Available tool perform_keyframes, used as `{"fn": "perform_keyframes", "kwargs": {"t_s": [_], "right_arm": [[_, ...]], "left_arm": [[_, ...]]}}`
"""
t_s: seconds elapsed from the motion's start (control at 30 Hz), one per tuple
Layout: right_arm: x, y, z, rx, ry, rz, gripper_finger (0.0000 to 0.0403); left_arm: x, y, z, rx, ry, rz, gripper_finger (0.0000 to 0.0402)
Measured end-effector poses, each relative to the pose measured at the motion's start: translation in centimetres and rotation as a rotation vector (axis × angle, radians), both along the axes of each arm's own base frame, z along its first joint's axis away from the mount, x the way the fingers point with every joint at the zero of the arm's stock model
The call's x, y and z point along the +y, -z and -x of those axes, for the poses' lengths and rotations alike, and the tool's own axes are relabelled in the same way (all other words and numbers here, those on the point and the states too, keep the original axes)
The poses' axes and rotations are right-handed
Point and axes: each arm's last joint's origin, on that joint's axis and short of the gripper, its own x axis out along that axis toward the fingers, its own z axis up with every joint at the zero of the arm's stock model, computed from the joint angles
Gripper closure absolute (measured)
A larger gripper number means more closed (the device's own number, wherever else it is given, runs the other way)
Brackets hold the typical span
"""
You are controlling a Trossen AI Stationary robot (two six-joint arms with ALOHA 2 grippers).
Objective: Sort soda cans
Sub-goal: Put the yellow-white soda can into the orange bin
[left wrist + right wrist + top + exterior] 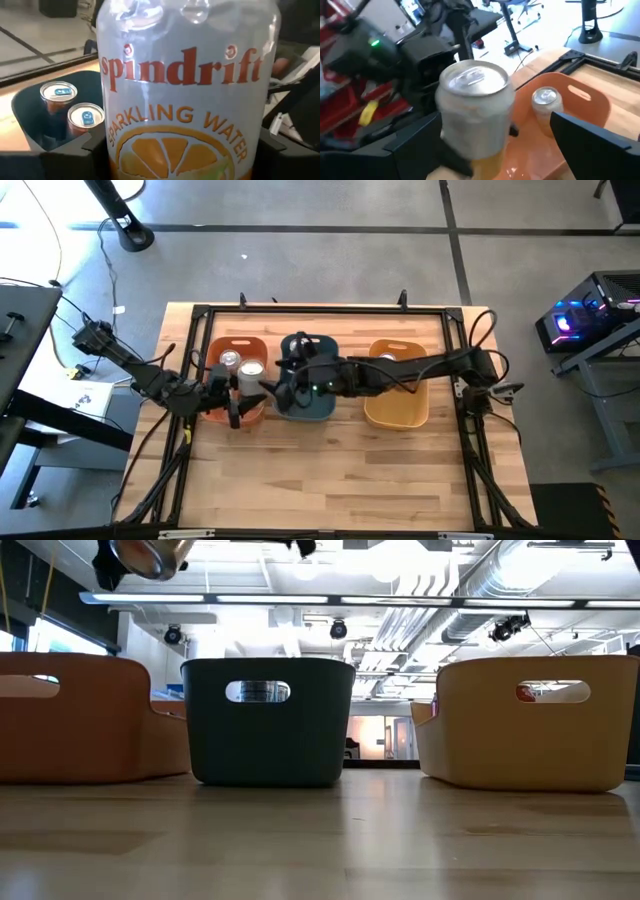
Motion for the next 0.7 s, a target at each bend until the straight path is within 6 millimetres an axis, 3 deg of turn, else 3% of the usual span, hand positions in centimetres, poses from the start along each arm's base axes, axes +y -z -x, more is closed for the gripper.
{"fn": "perform_keyframes", "kwargs": {"t_s": [0.13, 0.4, 0.7], "right_arm": [[-1.1, 0.9, -0.3, -0.014, 0.025, -0.031, 0.0037], [-1.2, 0.9, -0.5, -0.053, -0.008, -0.014, 0.0037], [-1.3, 1.5, -0.9, -0.058, 0.001, -0.031, 0.0037]], "left_arm": [[-0.1, 0.1, -0.3, 0.003, -0.019, -0.033, 0.0127], [0.4, 0.4, -1.7, -0.002, -0.08, -0.04, 0.0125], [0.5, 0.9, -4.1, -0.005, -0.004, -0.07, 0.0123]]}}
